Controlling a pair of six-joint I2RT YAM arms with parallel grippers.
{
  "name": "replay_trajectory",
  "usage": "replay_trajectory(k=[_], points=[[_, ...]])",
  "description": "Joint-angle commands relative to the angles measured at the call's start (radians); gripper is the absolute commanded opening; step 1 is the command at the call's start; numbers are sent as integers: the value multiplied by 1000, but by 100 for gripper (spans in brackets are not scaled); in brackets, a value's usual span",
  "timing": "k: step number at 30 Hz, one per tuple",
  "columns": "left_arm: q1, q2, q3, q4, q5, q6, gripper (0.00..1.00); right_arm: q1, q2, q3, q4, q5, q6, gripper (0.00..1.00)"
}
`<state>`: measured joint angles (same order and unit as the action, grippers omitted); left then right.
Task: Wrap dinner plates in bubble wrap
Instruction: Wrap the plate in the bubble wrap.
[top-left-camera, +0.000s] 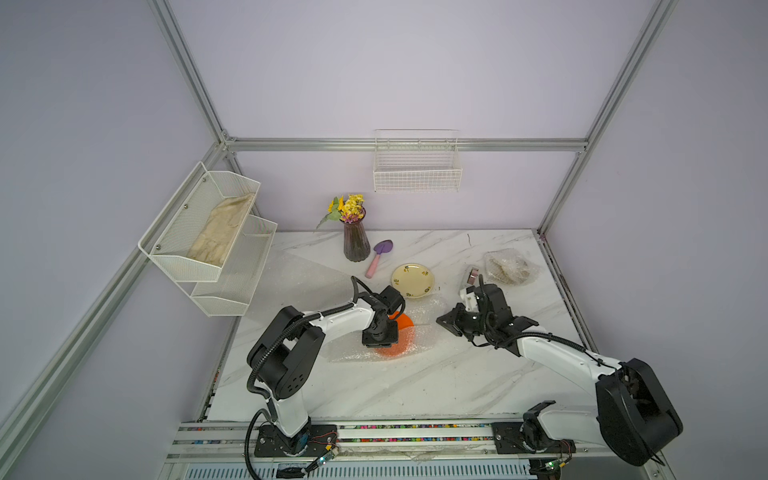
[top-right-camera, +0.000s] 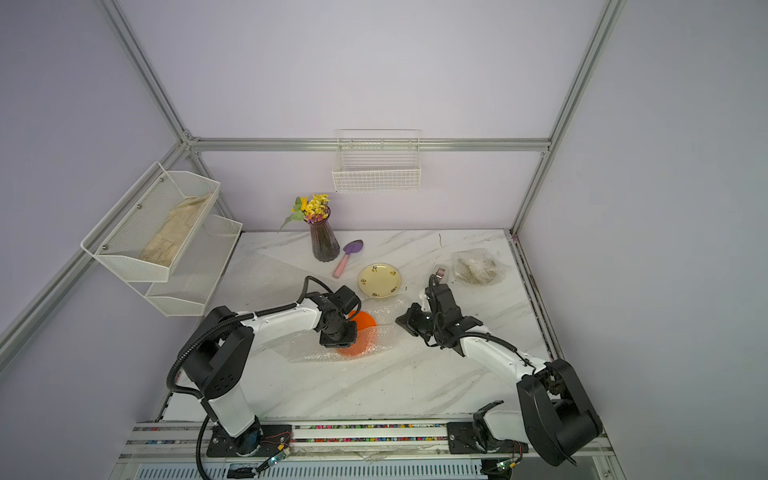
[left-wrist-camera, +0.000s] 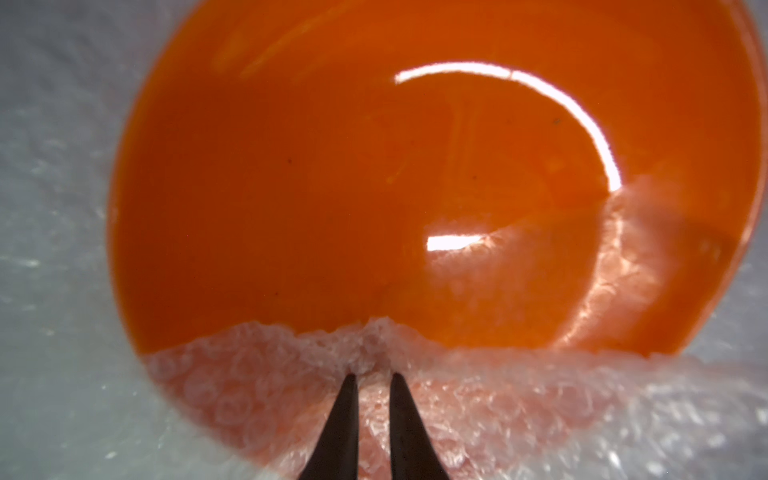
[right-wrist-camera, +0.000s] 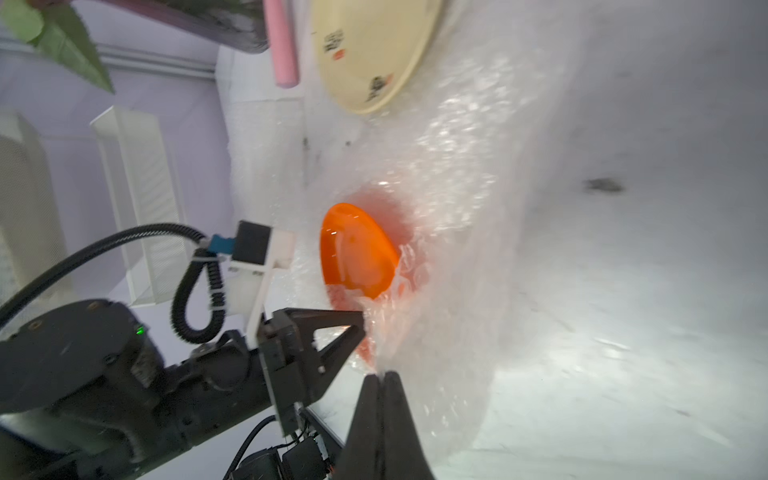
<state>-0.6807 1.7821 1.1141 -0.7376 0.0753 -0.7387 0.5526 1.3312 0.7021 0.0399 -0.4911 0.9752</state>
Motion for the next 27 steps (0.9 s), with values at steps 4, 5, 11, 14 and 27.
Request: replay_trajectory(k=[4,5,11,14,27], points=[[7,62,-100,81,70,9,15,205,225,70,193,77,136,0],[11,55,-109,96,77,6,15,225,260,81,219,78,149,0],[40,11,-189,191,136,-24,14,307,470,125,406,70,225,0],[49,-10,-228,241,156,-40,13,323,530,141,440,58,240,0],[104,-154,-93,181,197,-31,14,330,538,78,309,79,175,0]])
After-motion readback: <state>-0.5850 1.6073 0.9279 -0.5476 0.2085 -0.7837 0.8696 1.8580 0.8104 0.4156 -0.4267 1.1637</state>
